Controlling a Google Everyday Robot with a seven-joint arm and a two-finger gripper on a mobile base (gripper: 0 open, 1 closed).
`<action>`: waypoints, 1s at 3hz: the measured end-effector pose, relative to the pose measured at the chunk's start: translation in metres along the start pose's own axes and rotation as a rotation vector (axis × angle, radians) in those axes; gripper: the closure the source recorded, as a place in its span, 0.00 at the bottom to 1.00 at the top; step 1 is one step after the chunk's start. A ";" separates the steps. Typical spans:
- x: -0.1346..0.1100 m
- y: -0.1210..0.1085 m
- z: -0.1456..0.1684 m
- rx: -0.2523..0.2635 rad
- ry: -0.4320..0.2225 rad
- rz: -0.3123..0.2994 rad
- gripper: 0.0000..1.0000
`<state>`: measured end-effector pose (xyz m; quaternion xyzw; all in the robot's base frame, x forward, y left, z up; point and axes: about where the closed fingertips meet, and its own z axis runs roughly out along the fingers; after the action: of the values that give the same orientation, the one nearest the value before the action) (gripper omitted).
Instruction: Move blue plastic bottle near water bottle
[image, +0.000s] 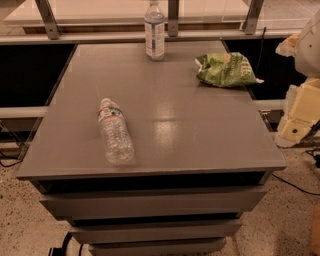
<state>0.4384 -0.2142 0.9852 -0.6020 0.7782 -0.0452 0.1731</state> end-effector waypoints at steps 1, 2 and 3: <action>0.000 0.000 0.000 0.000 0.000 0.000 0.00; -0.016 -0.029 0.009 0.007 -0.049 -0.007 0.00; -0.044 -0.086 0.029 0.044 -0.105 -0.006 0.00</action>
Offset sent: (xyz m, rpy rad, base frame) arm 0.0943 0.0238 0.0061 0.1199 -0.0426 0.0544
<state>0.5366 -0.1914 0.9910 -0.6018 0.7651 -0.0312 0.2269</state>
